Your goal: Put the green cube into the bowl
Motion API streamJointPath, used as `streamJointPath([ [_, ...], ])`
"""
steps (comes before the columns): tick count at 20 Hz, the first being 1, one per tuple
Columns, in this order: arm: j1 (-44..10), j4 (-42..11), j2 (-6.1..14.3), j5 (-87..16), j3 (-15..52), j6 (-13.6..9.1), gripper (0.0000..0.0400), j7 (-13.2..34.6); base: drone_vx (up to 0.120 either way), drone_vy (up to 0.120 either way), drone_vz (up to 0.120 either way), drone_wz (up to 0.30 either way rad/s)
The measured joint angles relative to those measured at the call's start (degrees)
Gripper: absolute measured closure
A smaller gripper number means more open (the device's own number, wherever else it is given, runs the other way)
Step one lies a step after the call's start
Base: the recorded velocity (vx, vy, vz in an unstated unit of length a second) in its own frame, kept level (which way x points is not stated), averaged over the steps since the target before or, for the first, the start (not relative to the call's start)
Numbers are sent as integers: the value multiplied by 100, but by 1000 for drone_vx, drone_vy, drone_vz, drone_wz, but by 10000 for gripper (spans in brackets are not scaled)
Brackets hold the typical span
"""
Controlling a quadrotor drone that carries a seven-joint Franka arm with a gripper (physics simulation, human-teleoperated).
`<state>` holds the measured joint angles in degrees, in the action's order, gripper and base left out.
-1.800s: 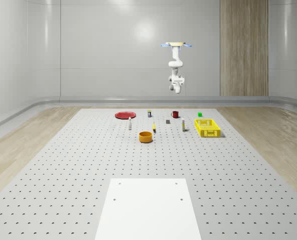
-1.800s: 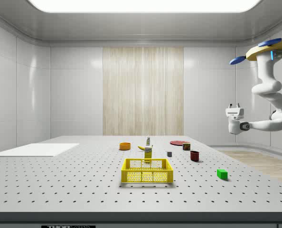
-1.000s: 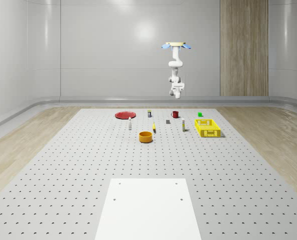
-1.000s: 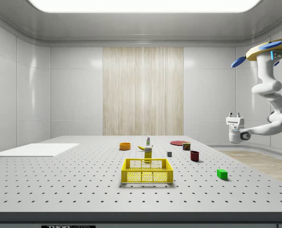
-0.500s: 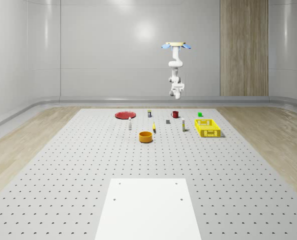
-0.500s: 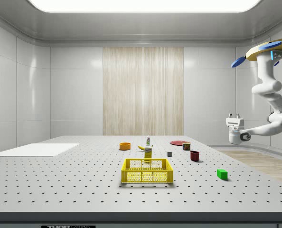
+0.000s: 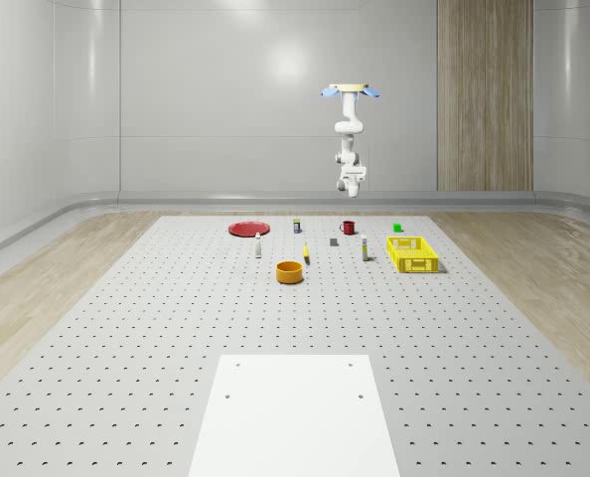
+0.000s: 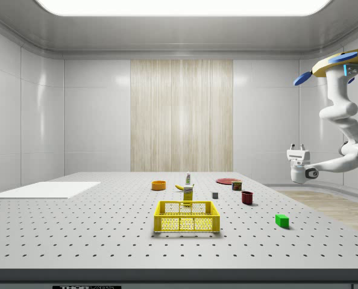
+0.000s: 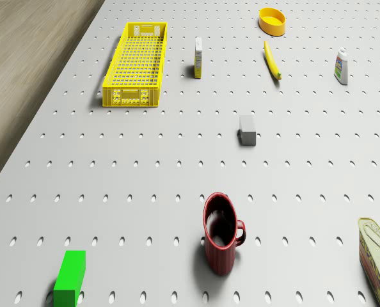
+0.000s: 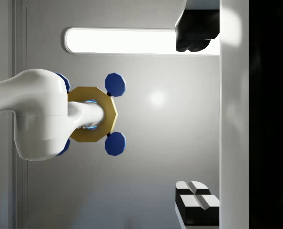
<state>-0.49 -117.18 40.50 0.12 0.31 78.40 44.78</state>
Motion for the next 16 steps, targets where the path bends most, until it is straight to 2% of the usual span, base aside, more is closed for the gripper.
streamJointPath([
  [16,-24,-46,48,-87,66,68,0,9,0,120,0,0],
])
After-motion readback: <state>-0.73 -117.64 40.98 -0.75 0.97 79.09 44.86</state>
